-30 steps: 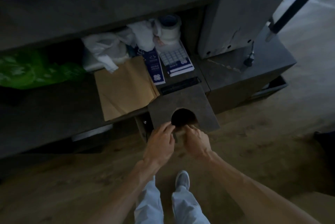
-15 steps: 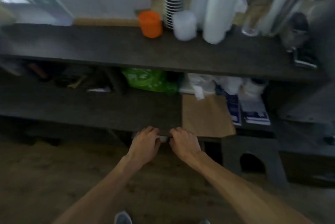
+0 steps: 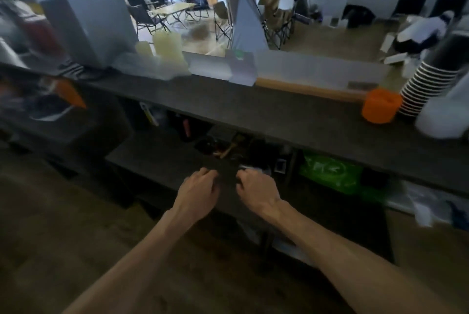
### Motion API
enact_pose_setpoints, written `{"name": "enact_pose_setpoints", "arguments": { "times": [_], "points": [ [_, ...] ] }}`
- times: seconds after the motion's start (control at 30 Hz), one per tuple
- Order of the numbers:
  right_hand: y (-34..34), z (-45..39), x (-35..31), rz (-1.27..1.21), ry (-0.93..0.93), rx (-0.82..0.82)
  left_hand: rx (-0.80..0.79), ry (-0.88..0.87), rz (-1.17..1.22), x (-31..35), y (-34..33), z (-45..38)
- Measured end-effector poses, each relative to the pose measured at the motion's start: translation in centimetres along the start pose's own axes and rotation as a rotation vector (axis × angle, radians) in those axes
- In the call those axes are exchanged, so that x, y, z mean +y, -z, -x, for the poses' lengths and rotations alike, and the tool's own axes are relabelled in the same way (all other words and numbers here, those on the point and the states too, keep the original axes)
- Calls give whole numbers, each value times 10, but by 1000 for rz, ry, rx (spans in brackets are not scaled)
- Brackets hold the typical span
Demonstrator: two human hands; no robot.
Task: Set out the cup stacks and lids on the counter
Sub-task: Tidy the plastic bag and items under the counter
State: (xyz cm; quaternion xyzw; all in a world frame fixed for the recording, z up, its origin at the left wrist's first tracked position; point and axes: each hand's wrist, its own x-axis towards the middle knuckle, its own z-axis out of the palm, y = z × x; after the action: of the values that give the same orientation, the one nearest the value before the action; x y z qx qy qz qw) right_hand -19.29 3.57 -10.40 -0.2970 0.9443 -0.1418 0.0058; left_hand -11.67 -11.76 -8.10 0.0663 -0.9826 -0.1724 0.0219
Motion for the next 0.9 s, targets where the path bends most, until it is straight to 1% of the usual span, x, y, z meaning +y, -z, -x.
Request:
{"name": "enact_pose_setpoints", "arguments": {
  "times": [0.2, 0.3, 0.37, 0.57, 0.73, 0.83, 0.9],
  "points": [
    [6, -132, -43, 39, 106, 75, 109, 30, -46, -75, 49, -88],
    [5, -205, -56, -49, 152, 119, 156, 58, -63, -117, 69, -140],
    [5, -252, -67, -85, 180, 153, 195, 86, -85, -144, 83, -175],
    [7, -372, -105, -56, 200, 228, 237, 213, -101, -222, 129, -264],
    [4, -452, -134, -37, 173, 234, 191, 257, -105, -291, 163, -344],
    [-1, -494, -150, -56, 165, 210, 171, 186, -147, -333, 174, -395],
    [-6, -520, -161, -50, 135, 140, 197, 165, -196, -360, 179, -425]
  ]
}}
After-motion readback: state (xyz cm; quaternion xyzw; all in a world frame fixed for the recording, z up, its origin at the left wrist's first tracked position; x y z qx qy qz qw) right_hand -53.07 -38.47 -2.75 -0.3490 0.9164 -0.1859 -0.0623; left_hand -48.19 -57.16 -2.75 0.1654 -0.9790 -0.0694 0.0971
